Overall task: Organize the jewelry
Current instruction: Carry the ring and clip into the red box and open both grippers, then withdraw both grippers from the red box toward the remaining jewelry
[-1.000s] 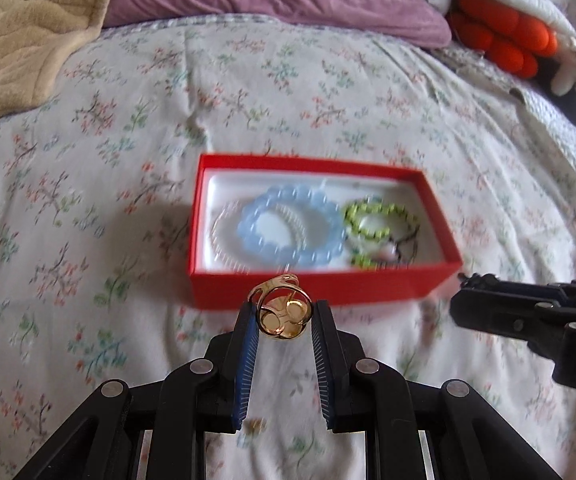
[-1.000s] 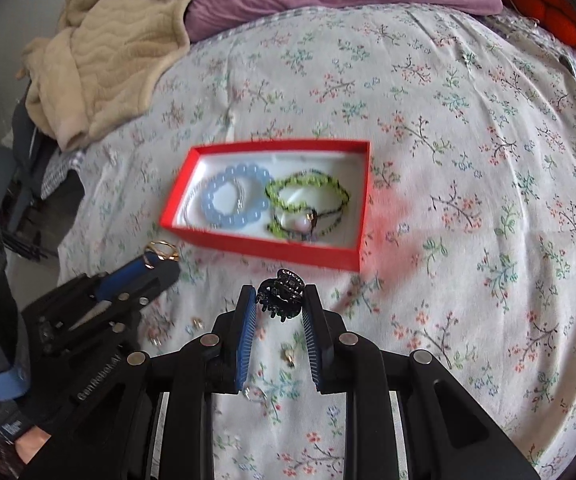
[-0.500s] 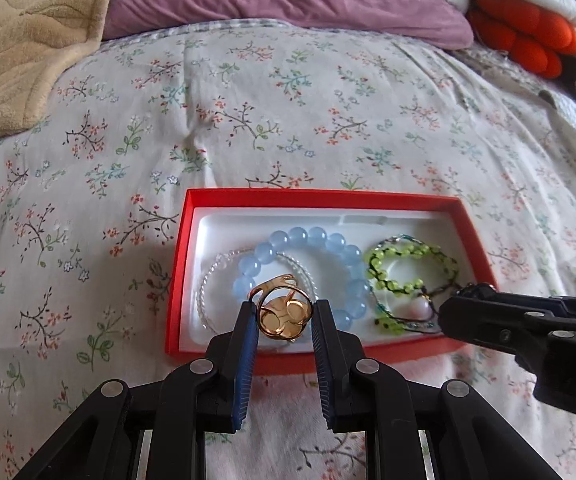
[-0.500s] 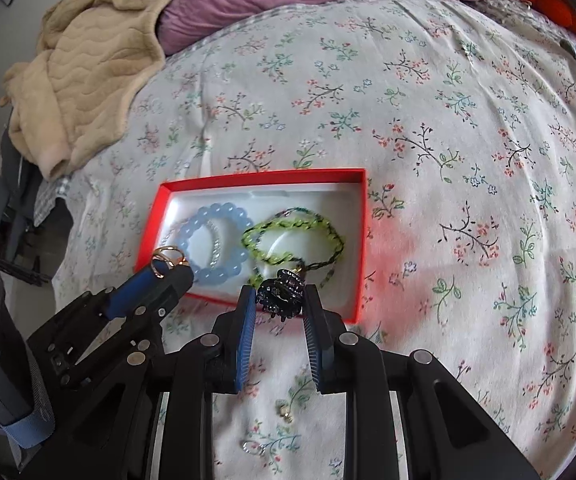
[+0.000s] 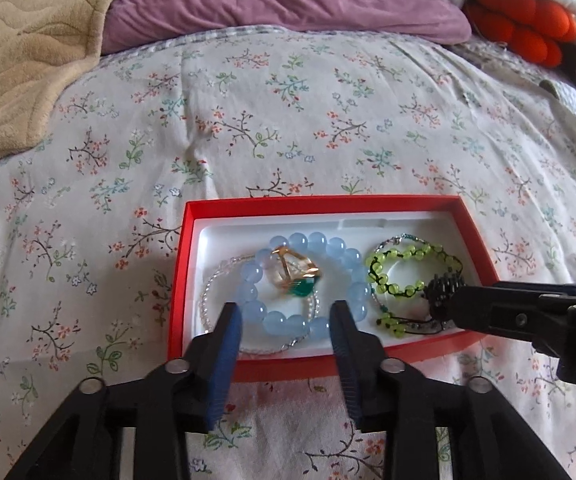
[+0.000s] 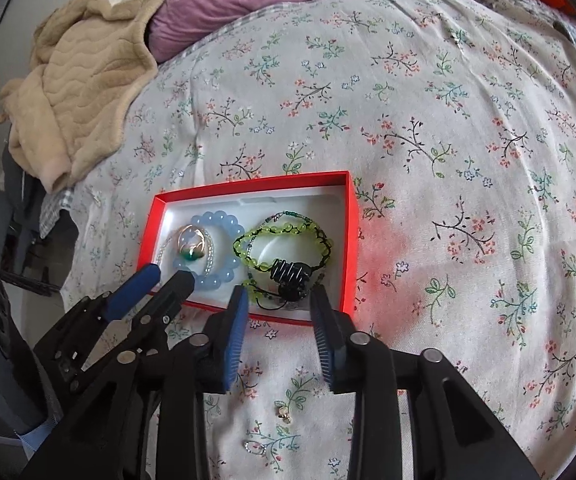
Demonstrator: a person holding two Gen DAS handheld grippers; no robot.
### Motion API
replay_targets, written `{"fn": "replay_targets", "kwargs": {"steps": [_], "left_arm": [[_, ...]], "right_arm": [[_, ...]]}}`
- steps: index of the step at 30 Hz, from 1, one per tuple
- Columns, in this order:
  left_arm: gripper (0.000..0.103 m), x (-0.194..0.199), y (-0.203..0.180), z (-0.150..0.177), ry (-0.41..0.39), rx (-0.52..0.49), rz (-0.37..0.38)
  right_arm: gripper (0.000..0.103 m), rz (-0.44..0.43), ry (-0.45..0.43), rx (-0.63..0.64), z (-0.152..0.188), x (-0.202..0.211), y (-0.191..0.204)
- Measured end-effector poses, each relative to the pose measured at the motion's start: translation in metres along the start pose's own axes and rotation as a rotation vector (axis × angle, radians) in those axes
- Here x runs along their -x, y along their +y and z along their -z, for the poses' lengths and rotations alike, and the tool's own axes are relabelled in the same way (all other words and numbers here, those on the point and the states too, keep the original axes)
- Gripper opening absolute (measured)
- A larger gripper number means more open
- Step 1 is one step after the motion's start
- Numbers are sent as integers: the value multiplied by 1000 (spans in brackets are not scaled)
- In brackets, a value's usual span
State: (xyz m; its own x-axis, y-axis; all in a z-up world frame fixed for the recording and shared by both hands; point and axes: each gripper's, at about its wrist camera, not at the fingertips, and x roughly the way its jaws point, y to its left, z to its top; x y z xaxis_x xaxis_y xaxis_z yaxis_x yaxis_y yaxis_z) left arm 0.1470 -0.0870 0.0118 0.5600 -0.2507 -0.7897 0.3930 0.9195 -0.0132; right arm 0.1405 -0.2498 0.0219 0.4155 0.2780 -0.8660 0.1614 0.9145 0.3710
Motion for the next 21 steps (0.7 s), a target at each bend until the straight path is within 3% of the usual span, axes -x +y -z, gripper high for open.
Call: {"fn": "replay_targets", "kwargs": {"steps": [14,21], "left_arm": [[68,37,-6,17,-7,-46,-26],[76,51,3,35,49,-36,-10]], "right_arm": [[55,10,-32,51,21,37,4],[59,46,-19,75,40,45,1]]}}
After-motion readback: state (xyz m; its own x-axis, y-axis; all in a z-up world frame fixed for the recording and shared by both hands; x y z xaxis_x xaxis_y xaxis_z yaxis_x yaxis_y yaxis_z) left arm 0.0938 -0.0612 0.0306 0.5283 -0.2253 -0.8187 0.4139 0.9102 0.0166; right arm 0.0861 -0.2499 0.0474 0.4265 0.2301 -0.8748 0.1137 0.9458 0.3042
